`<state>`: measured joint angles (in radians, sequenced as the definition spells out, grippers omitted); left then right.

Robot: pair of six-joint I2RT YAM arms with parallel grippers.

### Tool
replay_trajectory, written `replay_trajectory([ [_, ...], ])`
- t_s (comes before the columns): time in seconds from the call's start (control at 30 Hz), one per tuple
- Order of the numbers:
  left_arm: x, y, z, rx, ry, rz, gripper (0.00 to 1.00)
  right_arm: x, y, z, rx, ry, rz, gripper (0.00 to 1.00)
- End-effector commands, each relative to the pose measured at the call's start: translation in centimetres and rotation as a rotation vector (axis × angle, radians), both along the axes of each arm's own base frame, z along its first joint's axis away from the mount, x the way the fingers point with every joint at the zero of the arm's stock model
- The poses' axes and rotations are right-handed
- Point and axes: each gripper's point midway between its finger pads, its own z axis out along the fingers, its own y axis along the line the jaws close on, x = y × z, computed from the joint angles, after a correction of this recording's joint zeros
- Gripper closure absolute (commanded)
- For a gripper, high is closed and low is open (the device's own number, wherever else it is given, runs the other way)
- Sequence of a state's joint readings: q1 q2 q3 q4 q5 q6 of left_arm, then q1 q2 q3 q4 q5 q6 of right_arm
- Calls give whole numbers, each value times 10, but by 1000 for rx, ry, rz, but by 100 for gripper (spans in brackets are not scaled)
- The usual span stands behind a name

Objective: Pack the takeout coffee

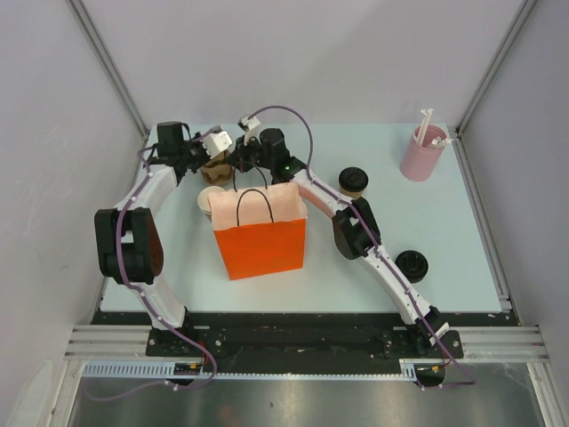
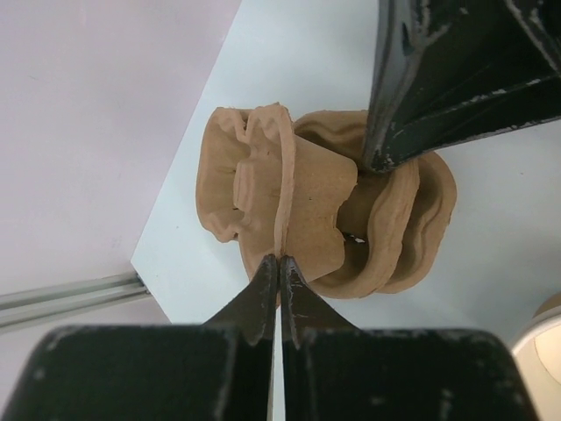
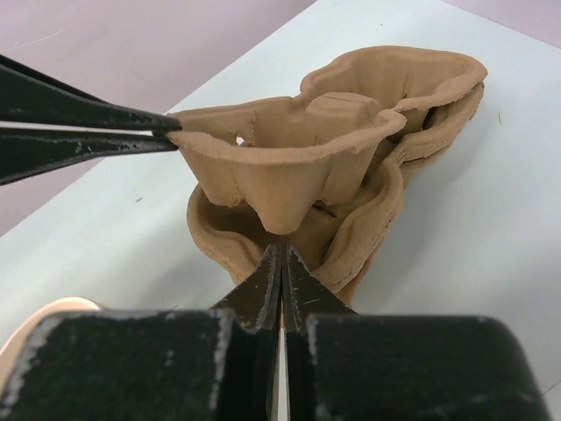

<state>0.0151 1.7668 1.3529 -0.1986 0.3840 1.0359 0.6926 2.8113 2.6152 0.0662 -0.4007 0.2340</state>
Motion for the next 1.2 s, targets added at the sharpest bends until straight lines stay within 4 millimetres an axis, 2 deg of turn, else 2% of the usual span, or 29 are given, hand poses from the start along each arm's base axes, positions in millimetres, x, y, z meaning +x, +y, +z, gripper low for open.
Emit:
replay_trajectory([
  [0.0,13,2,71,-12,-173,24,100,1,-1,-1,-23,-20,-5,100],
  [0.1,13,3,73,-33,-172,29,99,2,-2,2,-22,-28,-6,100],
  [0.3,15,6,98,-98,-206,38,100,0,-2,0,-28,-19,-3,100],
  [0.57,16,13,94,-192,-169,54,100,0,-2,7,-22,-28,2,100],
  [0.67,18,14,75,-223,-121,69,100,-1,-2,7,-24,-30,4,100],
  [0.8,1,4,19,-145,-19,12,100,-4,0,10,-14,-35,25,100],
  [0.87,-2,1,1,-149,30,2,99,-6,2,10,-9,-35,29,100],
  [1.07,-9,-7,-22,-167,113,-21,100,-12,9,3,15,-18,53,100],
  [1.17,-11,-10,-28,-156,138,-19,89,-12,11,-1,15,-11,54,100],
])
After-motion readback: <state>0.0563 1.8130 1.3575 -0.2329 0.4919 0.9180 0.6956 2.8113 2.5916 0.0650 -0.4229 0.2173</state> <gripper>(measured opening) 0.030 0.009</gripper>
